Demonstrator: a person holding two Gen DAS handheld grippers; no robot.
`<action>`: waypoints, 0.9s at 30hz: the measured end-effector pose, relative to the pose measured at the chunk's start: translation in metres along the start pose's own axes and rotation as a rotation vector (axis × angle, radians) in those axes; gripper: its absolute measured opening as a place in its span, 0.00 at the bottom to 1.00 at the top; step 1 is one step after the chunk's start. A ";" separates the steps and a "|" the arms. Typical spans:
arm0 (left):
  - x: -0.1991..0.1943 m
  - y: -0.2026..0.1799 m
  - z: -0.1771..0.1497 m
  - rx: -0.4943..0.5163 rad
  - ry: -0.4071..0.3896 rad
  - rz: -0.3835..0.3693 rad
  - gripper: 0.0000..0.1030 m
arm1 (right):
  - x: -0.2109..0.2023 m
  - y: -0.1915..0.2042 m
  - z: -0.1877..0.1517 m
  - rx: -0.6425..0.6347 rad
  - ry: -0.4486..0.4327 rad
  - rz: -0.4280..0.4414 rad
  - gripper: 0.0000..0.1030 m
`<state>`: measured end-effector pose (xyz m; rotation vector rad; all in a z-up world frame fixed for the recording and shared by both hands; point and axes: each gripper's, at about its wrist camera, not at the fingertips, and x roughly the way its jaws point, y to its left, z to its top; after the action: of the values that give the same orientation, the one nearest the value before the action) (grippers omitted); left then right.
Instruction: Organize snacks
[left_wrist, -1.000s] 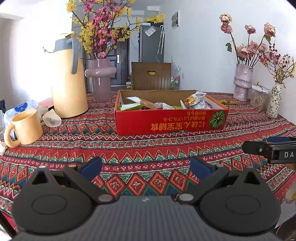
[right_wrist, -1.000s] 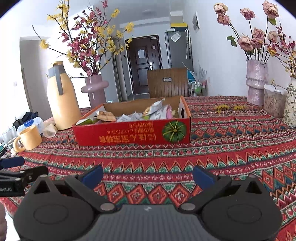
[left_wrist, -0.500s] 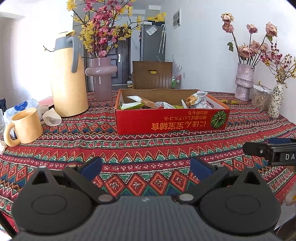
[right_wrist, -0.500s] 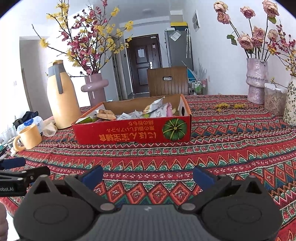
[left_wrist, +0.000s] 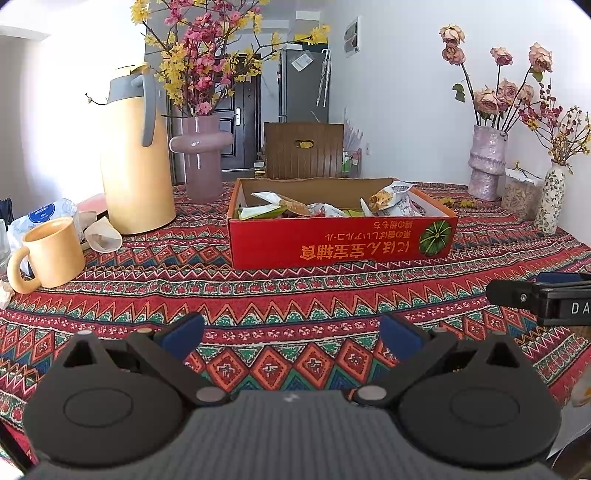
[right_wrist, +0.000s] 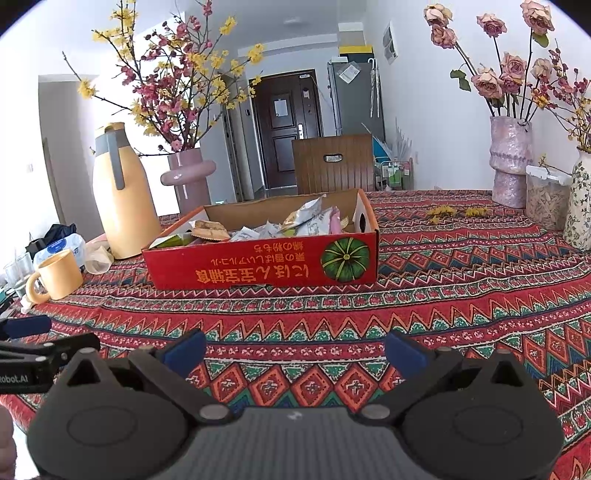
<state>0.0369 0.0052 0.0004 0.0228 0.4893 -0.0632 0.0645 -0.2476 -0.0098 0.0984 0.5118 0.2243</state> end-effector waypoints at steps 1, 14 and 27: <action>0.000 0.000 0.000 0.000 -0.001 0.000 1.00 | 0.000 0.000 0.000 0.000 0.000 0.000 1.00; -0.004 -0.003 0.001 0.003 -0.009 -0.002 1.00 | -0.002 0.002 0.001 -0.004 -0.004 0.002 1.00; -0.006 -0.002 0.001 0.004 -0.016 0.000 1.00 | -0.003 0.002 0.000 -0.005 -0.003 0.002 1.00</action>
<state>0.0324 0.0033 0.0043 0.0256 0.4737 -0.0645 0.0619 -0.2460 -0.0081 0.0943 0.5079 0.2277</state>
